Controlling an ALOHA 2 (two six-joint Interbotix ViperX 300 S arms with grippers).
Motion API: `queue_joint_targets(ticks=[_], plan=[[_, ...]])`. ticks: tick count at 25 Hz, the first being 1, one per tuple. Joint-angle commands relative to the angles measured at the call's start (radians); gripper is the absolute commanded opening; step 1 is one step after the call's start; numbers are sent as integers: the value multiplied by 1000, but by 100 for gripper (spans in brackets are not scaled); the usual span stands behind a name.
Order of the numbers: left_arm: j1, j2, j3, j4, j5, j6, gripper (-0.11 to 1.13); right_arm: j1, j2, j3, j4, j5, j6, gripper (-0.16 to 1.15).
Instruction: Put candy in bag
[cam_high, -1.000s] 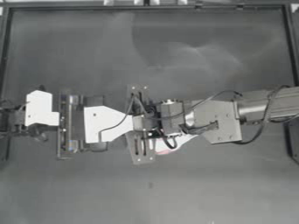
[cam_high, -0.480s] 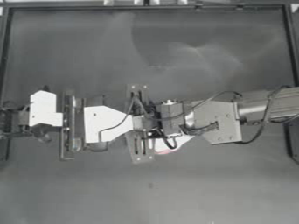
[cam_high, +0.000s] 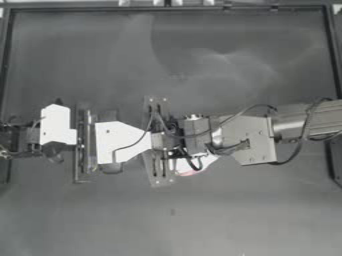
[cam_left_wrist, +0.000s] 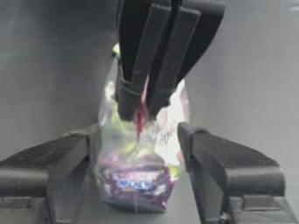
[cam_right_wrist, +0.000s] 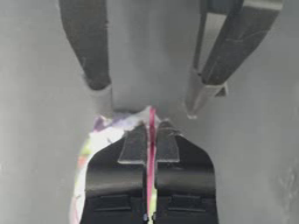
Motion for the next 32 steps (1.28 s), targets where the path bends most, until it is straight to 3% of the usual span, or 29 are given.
queue_joint_targets(ticks=[1,14,32], plan=[[-2,2,-18,-5,-9,0,87,2,-51,-11,-3,-6,2,4],[-2,11,-18,-6,-35,2,80,2,-49,-9,-3,-11,5,4],[3,37,-34,-8,-29,0,79,6,-51,-5,-5,-18,5,4]])
